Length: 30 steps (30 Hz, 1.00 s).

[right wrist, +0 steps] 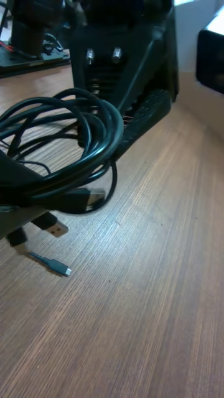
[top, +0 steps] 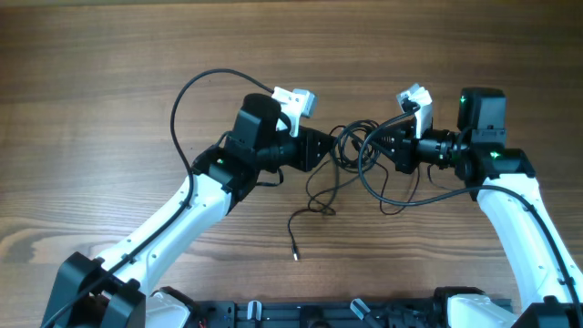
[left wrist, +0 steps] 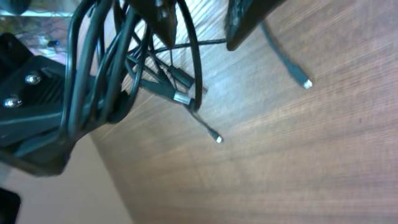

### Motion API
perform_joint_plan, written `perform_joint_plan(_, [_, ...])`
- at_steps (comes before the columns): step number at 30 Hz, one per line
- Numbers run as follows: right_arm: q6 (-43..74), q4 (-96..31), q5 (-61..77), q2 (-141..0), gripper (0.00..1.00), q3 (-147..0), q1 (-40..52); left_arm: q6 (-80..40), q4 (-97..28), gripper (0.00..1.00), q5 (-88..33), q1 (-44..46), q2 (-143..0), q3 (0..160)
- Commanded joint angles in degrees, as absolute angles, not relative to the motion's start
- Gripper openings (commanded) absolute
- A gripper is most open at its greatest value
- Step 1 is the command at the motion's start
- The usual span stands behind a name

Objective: Untangle cables
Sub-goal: 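Pull the grippers apart, left gripper sweeping a cable far left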

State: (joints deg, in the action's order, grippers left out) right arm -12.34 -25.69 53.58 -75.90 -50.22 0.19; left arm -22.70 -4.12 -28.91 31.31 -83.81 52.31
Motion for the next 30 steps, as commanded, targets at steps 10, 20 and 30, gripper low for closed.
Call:
perform_joint_plan(10, [3.88,-21.23,36.69,-76.55,0.04,-50.24,0.14,-21.26,-13.1,0.04,-26.3,31.57,-84.55,52.1])
perform_joint_plan(20, [7.99,-20.32,28.97,-76.55,0.04,-50.24,-0.03,-33.15,-30.44,0.04,-4.56,28.16,-84.31,52.1])
perform_joint_plan(30, [7.9,-20.34,28.16,-76.55,0.04,-50.24,-0.03,-47.46,-40.05,0.04,3.07,16.75,-83.99,52.1])
